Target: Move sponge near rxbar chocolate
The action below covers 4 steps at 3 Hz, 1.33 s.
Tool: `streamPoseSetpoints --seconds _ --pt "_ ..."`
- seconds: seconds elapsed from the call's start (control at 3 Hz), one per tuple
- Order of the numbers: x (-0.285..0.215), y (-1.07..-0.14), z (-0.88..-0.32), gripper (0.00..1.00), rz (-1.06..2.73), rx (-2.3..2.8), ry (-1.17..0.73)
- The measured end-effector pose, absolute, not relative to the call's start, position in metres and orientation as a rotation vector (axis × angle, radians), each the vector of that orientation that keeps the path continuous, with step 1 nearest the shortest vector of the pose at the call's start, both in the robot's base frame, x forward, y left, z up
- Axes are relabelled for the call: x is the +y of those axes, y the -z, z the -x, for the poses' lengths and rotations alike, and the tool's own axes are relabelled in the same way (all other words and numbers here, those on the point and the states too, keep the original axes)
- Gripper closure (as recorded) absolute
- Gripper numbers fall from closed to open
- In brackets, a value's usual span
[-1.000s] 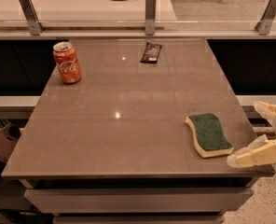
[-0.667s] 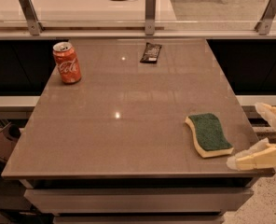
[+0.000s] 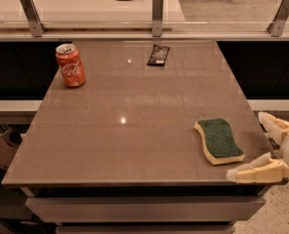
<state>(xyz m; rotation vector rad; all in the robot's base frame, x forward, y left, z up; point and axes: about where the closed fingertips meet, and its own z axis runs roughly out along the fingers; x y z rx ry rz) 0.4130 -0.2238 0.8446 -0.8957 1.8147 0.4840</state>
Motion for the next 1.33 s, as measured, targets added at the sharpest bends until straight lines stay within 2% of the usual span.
streamPoseSetpoints --seconds 1.0,1.33 --pt "-0.196 -0.826 -0.424 0.00 0.868 1.862 -0.509" --pt "-0.188 -0.817 -0.431 0.16 0.864 1.885 -0.517"
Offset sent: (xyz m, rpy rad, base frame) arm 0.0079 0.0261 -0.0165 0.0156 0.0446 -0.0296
